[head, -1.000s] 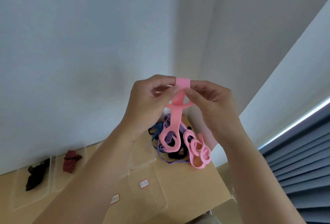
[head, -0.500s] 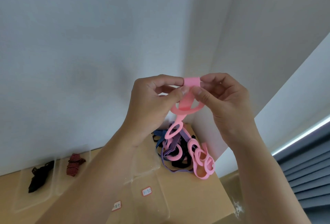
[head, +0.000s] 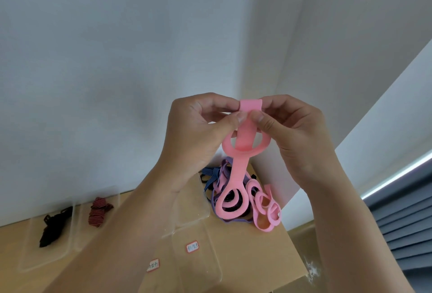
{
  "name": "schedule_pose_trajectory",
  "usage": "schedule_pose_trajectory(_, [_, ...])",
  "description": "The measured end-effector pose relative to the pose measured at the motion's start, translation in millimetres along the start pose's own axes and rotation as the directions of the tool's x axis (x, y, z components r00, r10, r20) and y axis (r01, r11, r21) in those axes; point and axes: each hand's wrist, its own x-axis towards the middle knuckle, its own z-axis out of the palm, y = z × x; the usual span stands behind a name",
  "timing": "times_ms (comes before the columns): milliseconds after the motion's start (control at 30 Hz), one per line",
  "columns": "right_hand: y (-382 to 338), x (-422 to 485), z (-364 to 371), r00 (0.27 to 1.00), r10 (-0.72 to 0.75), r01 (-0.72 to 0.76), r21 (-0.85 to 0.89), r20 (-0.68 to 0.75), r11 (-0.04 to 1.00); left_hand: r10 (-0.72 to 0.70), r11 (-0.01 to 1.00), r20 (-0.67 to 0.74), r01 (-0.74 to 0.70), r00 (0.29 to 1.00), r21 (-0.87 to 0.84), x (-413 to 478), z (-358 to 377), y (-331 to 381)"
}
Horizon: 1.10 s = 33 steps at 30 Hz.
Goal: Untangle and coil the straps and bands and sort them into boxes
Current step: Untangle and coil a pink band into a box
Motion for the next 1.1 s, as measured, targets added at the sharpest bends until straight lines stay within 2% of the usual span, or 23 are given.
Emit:
schedule_pose_trajectory(167, [1.1,0.3,-2.0,0.999,0.018,-0.018,-0.004,0.030,1.000,-0.055,0.998,-0.010,0.055,0.998,-0.016,-1.7,2.1,3.1])
schedule_pose_trajectory(333, [4.2,-0.1,-3.5,1.000,0.015,-0.015,-0.024,0.001,1.000,-0.080,0.997,0.008,0.080,0.997,0.001,-4.3,4.6,-4.0])
schedule_pose_trajectory(433, [7.2,-1.0,-6.0,0.998,0.035,-0.036,-0.015,-0.047,0.999,-0.156,0.986,0.115,0.149,0.981,0.070,-6.8,5.4,-15.2])
schedule_pose_trajectory(567, [6.4,-0.8,-11.7,0.992,0.064,-0.061,0.025,-0.109,0.998,-0.308,0.951,0.254,0.285,0.917,0.123,-18.5,13.6,-38.2])
schedule_pose_trajectory(867, [6.2,1.8,-22.8,0.981,0.094,-0.089,0.035,-0.171,0.995,-0.399,0.904,0.234,0.423,0.886,-0.061,-35.7,38.1,-60.4])
schedule_pose_trajectory(1100, [11.4,3.7,-29.7,0.981,0.089,-0.092,-0.011,-0.173,0.996,-0.418,0.885,0.239,0.452,0.876,-0.110,-41.2,53.1,-67.9])
